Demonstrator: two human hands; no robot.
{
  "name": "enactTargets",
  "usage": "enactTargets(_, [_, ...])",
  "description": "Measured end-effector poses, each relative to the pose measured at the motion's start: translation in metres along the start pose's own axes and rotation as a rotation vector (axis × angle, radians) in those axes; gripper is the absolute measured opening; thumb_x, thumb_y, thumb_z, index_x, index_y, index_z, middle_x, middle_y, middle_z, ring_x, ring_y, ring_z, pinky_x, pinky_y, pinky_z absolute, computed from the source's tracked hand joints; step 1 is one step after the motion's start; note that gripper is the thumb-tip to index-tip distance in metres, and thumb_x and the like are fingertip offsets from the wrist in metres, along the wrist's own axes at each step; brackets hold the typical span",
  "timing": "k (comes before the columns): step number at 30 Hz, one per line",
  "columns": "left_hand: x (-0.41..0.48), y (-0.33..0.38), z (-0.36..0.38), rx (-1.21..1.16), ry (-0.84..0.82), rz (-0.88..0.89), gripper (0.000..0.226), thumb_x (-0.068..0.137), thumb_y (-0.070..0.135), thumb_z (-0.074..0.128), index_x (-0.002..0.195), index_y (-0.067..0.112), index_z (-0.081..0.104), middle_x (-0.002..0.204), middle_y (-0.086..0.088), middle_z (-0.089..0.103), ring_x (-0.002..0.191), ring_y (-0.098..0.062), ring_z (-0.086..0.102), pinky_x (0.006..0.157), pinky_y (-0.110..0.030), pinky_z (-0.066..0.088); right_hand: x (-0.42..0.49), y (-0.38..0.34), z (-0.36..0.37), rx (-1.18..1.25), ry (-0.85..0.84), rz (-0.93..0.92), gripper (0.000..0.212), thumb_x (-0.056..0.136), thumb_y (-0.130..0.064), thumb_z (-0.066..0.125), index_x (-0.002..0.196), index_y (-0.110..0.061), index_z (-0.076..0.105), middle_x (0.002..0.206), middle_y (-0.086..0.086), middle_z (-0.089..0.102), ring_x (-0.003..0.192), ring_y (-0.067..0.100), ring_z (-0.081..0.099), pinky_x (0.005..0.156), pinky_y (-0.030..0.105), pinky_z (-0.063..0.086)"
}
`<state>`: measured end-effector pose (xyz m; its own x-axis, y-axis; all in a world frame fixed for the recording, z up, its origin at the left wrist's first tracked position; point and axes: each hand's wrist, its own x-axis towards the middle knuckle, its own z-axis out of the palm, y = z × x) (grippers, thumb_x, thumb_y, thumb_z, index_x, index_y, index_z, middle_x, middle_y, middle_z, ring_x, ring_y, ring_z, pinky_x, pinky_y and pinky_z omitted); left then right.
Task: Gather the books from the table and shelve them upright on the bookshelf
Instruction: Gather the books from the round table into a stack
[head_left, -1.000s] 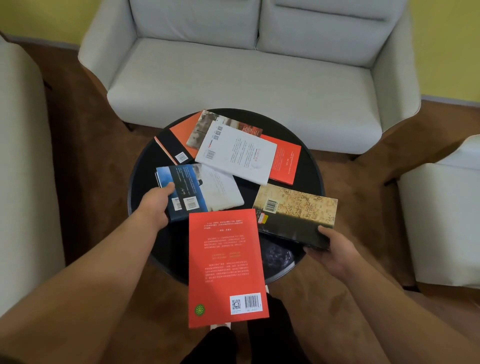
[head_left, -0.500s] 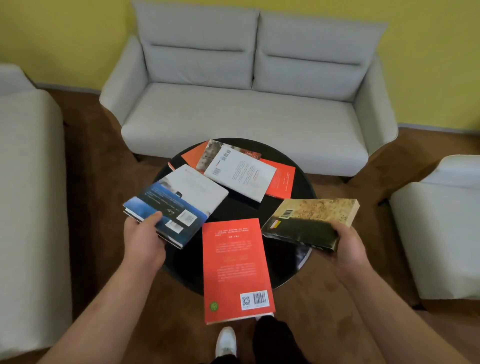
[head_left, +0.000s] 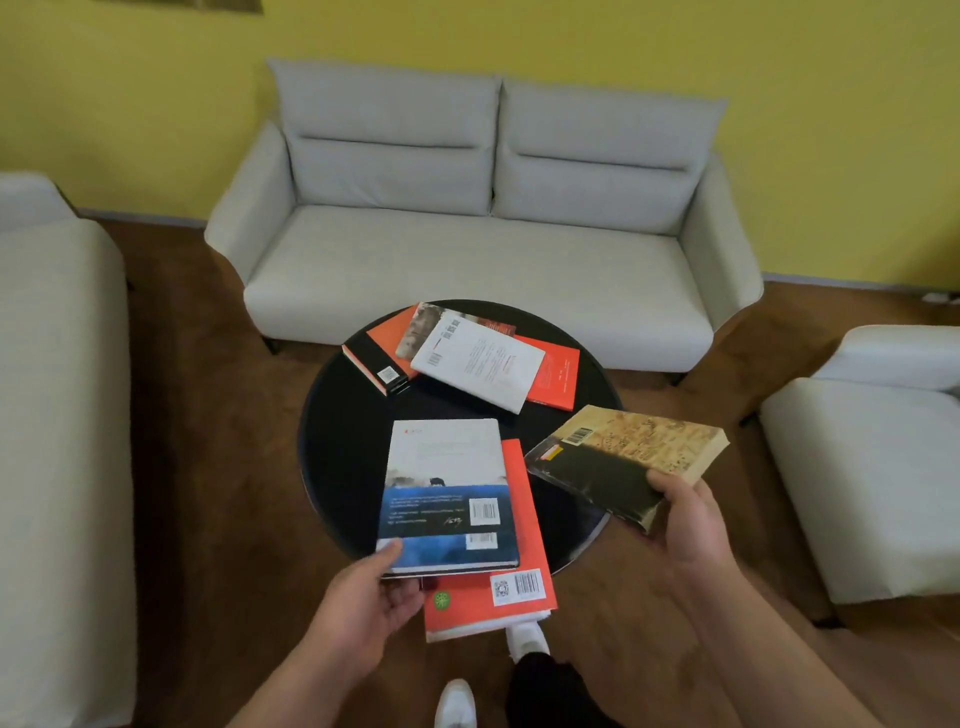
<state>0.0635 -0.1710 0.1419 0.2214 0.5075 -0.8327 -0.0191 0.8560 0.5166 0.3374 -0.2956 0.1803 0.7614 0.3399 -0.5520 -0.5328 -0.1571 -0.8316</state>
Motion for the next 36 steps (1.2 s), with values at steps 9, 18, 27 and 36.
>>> enactTargets(9, [0.012,-0.013,-0.007,0.917,-0.076,0.26,0.036,0.085,0.027,0.076,0.115,0.028,0.056,0.104,0.003,0.07,0.085,-0.014,0.07,0.063,-0.022,0.058,-0.021,0.005,0.005,0.135,-0.036,0.117,0.051,0.091,-0.006,0.062,0.139,-0.018,0.047,0.117,0.009,0.062,0.108,0.031,0.064,0.087,0.043,0.057])
enactTargets(18, [0.025,-0.007,-0.001,0.865,-0.134,0.297,0.023,0.099,0.022,0.058,0.12,0.022,0.049,0.117,0.001,0.063,0.097,-0.012,0.065,0.064,-0.019,0.058,-0.057,0.057,0.031,0.353,-0.219,0.394,0.042,0.095,0.008,0.055,0.127,-0.019,0.053,0.116,0.023,0.07,0.093,0.037,0.076,0.063,0.044,0.065])
enactTargets(27, [0.038,-0.009,-0.009,0.951,-0.203,0.28,0.031,0.096,0.021,0.063,0.122,0.03,0.05,0.12,0.006,0.063,0.104,-0.014,0.064,0.069,-0.02,0.059,-0.064,0.073,0.025,0.479,-0.201,0.504,0.057,0.088,0.016,0.052,0.129,-0.023,0.054,0.126,0.018,0.067,0.115,0.037,0.063,0.085,0.054,0.06])
enactTargets(36, [0.04,-0.003,-0.002,0.686,-0.16,0.219,0.041,0.102,0.048,0.039,0.117,0.018,0.062,0.113,-0.007,0.071,0.105,-0.021,0.069,0.097,-0.041,0.056,-0.067,0.062,0.018,-0.549,-0.572,0.761,0.036,0.101,-0.032,0.055,0.1,0.002,0.065,0.089,0.019,0.068,0.081,0.029,0.066,0.075,0.039,0.059])
